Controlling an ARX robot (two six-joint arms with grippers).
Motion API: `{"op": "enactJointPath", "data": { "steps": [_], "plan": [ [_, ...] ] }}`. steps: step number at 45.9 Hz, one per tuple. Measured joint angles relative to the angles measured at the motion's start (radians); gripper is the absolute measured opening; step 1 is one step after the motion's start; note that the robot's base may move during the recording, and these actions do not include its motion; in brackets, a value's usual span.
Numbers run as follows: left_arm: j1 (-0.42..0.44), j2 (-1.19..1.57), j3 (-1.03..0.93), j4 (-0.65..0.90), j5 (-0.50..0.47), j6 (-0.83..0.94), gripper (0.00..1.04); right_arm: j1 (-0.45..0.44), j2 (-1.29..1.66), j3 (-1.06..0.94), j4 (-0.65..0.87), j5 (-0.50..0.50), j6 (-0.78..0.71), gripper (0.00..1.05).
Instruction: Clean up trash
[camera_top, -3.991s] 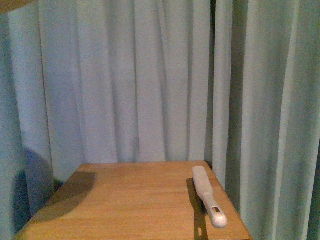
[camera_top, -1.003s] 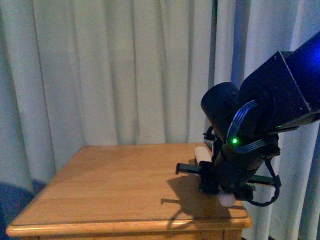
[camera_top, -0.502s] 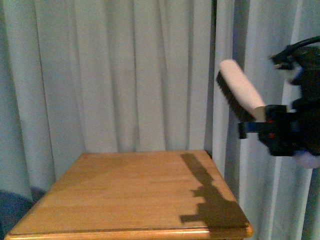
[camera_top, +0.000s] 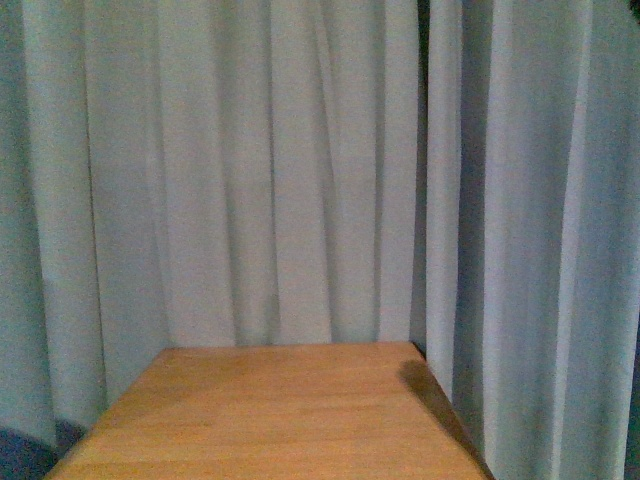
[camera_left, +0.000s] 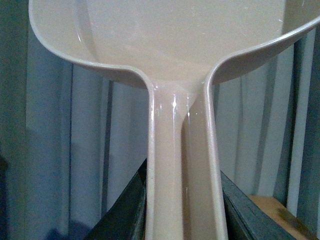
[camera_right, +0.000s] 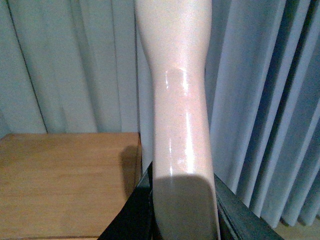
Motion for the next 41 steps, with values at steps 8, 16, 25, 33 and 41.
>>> {"op": "enactJointPath", "data": {
  "steps": [8,16,25,33,41],
  "plan": [
    [0.000,0.000,0.000,0.000,0.000,0.000,0.27,0.027,-0.090,-0.062,0.058,0.054,-0.063,0.19],
    [0.000,0.000,0.000,0.000,0.000,0.000,0.27,0.029,-0.123,-0.103,0.090,0.060,-0.122,0.19],
    [0.000,0.000,0.000,0.000,0.000,0.000,0.27,0.029,-0.129,-0.105,0.092,0.060,-0.137,0.19],
    [0.000,0.000,0.000,0.000,0.008,0.000,0.27,0.028,-0.135,-0.105,0.093,0.072,-0.137,0.19],
    [0.000,-0.003,0.000,0.000,-0.003,0.000,0.27,0.030,-0.133,-0.106,0.095,0.057,-0.140,0.19]
  ]
}}
